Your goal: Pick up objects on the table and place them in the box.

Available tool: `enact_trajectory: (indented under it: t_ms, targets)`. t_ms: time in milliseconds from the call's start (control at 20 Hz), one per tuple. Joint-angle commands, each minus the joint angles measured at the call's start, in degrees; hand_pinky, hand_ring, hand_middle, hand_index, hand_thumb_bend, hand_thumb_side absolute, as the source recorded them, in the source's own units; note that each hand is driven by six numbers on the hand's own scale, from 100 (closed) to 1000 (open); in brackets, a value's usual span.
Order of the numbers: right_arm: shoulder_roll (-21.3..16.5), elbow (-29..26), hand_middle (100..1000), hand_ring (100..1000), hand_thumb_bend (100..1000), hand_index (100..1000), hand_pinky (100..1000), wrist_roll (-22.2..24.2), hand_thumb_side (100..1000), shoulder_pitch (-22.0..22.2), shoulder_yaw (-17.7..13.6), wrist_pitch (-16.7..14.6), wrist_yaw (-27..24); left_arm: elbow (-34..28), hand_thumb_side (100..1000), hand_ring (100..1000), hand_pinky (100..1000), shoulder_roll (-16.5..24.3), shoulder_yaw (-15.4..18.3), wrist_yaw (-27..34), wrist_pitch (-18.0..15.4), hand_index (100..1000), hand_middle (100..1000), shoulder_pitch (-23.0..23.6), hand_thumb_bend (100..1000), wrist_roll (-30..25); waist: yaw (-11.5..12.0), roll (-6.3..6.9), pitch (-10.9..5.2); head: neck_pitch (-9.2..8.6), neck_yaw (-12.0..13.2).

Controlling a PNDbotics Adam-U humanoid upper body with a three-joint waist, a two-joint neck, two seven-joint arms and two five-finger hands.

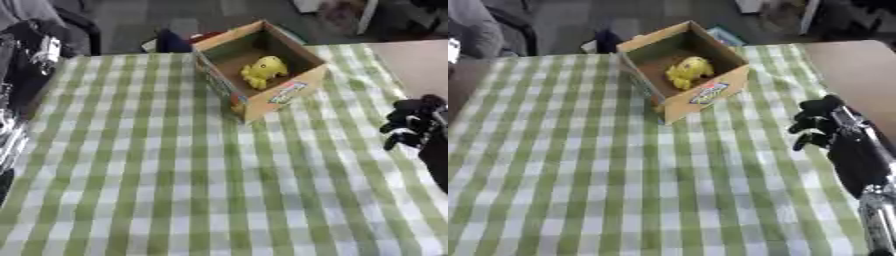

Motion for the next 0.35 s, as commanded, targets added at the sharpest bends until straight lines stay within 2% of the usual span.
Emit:
enact_trajectory:
  t_ms: [50,350]
  targets:
    - [-0.8,-1.0,559,567,100,697,400,-0.5,716,-0.2,-0.7,-0.3,-0.3,-4.1,678,478,555,-2.3,2.1,2.2,0.5,591,500,1.7,100,1.1,0.8,-0.32,-0.61,0.54,0.7]
    - [-0.6,-1.7,559,567,100,697,400,-0.8,717,0.4,-0.9,-0.4,-0.5,-3.3,751,464,541,-8.1,2.7,4.1,1.8,581,486,5.4,100,2.3,2.3,-0.77,-0.38,-0.21,1.7]
